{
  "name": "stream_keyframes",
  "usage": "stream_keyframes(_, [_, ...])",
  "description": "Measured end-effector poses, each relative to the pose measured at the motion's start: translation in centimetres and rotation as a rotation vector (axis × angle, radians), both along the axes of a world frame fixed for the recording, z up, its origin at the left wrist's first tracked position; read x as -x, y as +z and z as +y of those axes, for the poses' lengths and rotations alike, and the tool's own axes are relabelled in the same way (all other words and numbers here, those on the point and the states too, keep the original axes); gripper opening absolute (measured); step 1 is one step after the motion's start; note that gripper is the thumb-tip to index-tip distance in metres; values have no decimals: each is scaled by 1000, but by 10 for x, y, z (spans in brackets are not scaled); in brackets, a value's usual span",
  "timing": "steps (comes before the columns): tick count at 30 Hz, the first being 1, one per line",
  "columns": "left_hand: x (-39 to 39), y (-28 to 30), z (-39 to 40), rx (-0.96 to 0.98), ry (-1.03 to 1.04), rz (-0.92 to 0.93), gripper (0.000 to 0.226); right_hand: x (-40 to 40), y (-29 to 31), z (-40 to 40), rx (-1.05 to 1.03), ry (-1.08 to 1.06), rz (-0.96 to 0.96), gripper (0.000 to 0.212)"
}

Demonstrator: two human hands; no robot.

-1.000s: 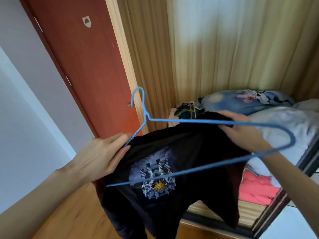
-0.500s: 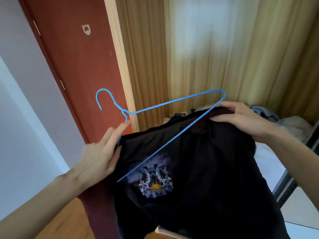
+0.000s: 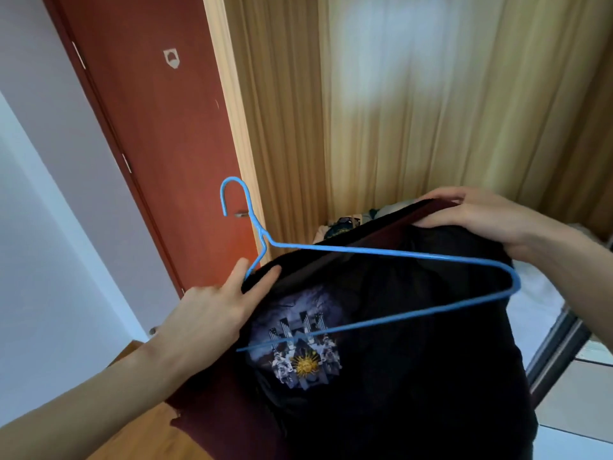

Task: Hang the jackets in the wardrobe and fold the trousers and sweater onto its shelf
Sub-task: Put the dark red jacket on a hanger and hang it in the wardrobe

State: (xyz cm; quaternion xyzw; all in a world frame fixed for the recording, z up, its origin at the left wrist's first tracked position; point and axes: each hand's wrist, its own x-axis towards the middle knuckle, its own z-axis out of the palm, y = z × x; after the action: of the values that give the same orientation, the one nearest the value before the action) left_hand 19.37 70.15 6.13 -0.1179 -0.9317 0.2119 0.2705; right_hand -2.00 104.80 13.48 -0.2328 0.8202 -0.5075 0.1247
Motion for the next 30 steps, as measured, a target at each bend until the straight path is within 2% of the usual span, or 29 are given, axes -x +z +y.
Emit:
stream_keyframes(4, [4, 8, 8, 25, 46, 47, 78, -17, 22, 3, -124, 81, 175, 56])
stream_keyframes(6, [7, 18, 10, 60, 57, 51, 73, -25, 30, 8, -157, 131, 210, 53])
stream_keyframes(9, [9, 32, 13, 116, 86, 24, 68, -37, 39, 5, -85, 206, 162, 31])
stream_keyframes(10, [9, 35, 13, 127, 94, 14, 69, -42, 40, 4, -48, 231, 114, 34])
stream_keyframes(12, [8, 40, 14, 152, 104, 5, 69, -44, 38, 10, -16, 286, 50, 92])
stream_keyframes(13, [8, 41, 14, 163, 105, 0, 69, -42, 40, 10, -18, 268, 70, 107])
stream_keyframes(14, [7, 42, 13, 168, 104, -8, 69, -42, 43, 6, -28, 257, 108, 101])
stream_keyframes(16, [6, 44, 12, 150, 113, -32, 69, -45, 45, 13, -115, 420, 124, 71])
stream_keyframes(17, [5, 45, 10, 131, 114, -43, 70, -44, 43, 20, -183, 465, 133, 68])
stream_keyframes(19, [2, 47, 0, 72, 85, -66, 74, -39, 41, 25, -273, 449, 178, 74])
stream_keyframes(21, [-3, 45, -12, 35, 18, -78, 67, -38, 36, 25, -283, 403, 248, 76])
stream_keyframes(24, [-10, 35, -27, -120, -139, -55, 27, -36, 22, 22, -184, 250, 355, 56])
stream_keyframes(27, [-13, 15, -27, -439, -149, 68, 11, -32, 8, 20, -3, 144, 431, 35])
stream_keyframes(28, [-14, 6, -27, -506, -150, 97, 16, -32, 5, 19, 39, 119, 425, 32])
stream_keyframes(30, [-18, -7, -24, -626, -165, 22, 40, -32, 0, 16, 83, 79, 409, 30])
